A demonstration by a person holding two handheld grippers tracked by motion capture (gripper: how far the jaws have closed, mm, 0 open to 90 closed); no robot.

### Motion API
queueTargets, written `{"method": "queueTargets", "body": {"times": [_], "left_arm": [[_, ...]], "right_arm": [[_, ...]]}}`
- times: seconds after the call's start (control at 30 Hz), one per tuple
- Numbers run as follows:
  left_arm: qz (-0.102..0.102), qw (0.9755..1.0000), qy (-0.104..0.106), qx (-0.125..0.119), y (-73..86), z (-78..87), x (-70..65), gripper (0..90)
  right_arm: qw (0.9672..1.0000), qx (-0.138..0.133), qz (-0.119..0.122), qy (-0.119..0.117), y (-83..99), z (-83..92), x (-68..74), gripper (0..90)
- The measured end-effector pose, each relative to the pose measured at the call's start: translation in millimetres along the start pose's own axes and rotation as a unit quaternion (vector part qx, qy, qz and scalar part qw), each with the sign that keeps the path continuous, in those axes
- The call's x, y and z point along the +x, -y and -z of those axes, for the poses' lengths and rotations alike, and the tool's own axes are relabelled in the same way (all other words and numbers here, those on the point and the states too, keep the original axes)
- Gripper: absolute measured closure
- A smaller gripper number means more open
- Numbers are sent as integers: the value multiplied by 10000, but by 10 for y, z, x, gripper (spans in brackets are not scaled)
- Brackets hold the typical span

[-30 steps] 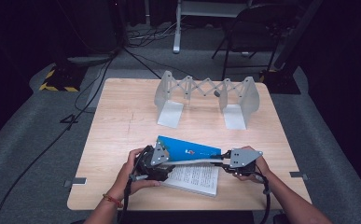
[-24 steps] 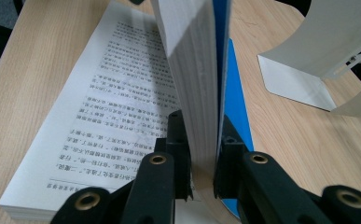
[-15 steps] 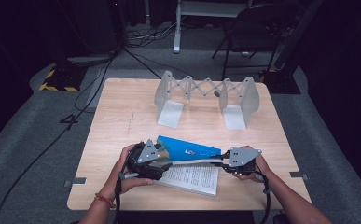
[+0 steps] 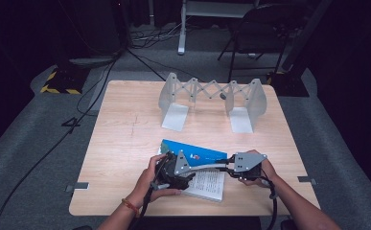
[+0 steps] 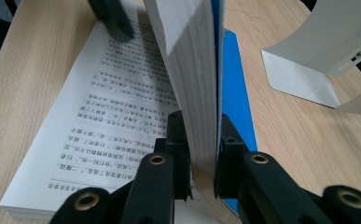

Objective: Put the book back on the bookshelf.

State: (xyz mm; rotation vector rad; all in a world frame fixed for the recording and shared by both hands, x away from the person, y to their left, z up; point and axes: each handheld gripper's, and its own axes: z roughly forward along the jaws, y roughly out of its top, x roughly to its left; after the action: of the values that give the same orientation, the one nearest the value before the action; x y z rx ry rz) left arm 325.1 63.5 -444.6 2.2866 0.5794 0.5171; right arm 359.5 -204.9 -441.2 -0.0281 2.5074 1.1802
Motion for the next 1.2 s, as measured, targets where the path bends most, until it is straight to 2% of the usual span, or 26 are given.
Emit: {"method": "queueTargets", "body": {"times": [0.03,0.17,0.23,0.27,0.33,0.37,0.4,0.47,0.53,0.63,0.7,0.73,0.8,0.83,0.87,0.9,0.93,0.97,1.03,1.07,1.13,1.2], "left_arm": [[-39,10000,-62,65,-1,-17,-9,355],[-66,9999,-124,72,10,-68,-39,363],[-97,9997,-181,109,10,-78,-33,452],[-133,9998,-98,112,18,-82,-14,495],[-365,9993,68,98,37,-83,-15,637],[-365,9993,68,98,37,-83,-15,688],[-527,9986,11,34,53,-77,-34,688],[-341,9994,109,-7,63,-75,-3,726],[-336,9994,51,-23,53,-55,-6,737],[-320,9994,50,-118,86,-34,17,756],[-263,9994,68,-221,119,-13,46,766],[-230,9994,72,-265,130,0,64,769],[-198,9990,79,-380,147,17,84,776],[-198,9990,79,-380,147,17,84,777],[-140,9988,57,-470,160,37,97,777],[-169,9985,13,-528,167,49,100,781],[-108,9983,18,-581,174,63,114,782],[-88,9978,15,-649,181,76,131,783],[-44,9972,14,-749,190,110,159,785],[24,9967,38,-817,197,123,178,785],[24,9959,23,-908,201,153,199,786],[53,9952,54,-979,206,184,227,786]], "right_arm": [[10000,4,-11,-9,-5,0,-4,798],[10000,16,-34,7,-27,1,-9,794],[10000,51,5,-9,-54,5,-14,793],[10000,42,9,-6,-59,5,-14,793],[10000,47,13,-10,-63,-4,-8,787],[10000,47,13,-10,-63,-4,-8,787],[10000,48,24,-4,-66,-7,-5,782],[10000,11,-6,24,-71,-6,-9,753],[9999,-13,-51,122,-84,-3,-10,717],[9989,-247,-341,208,-69,61,-62,592],[9967,-408,-642,267,-10,142,-155,525],[9947,-467,-883,234,51,185,-220,494],[9905,-461,-1274,223,186,217,-319,487],[9905,-461,-1274,223,186,217,-319,487],[9895,-318,-1389,247,244,199,-354,476],[9892,8,-1382,487,327,153,-388,480],[9886,156,-1413,504,385,121,-415,482],[9872,258,-1494,498,441,93,-444,482],[9824,275,-1759,558,531,52,-497,485],[9823,360,-1767,514,557,21,-512,484],[9839,635,-1567,570,591,-65,-503,484],[9846,683,-1577,332,612,-141,-485,485]]}}
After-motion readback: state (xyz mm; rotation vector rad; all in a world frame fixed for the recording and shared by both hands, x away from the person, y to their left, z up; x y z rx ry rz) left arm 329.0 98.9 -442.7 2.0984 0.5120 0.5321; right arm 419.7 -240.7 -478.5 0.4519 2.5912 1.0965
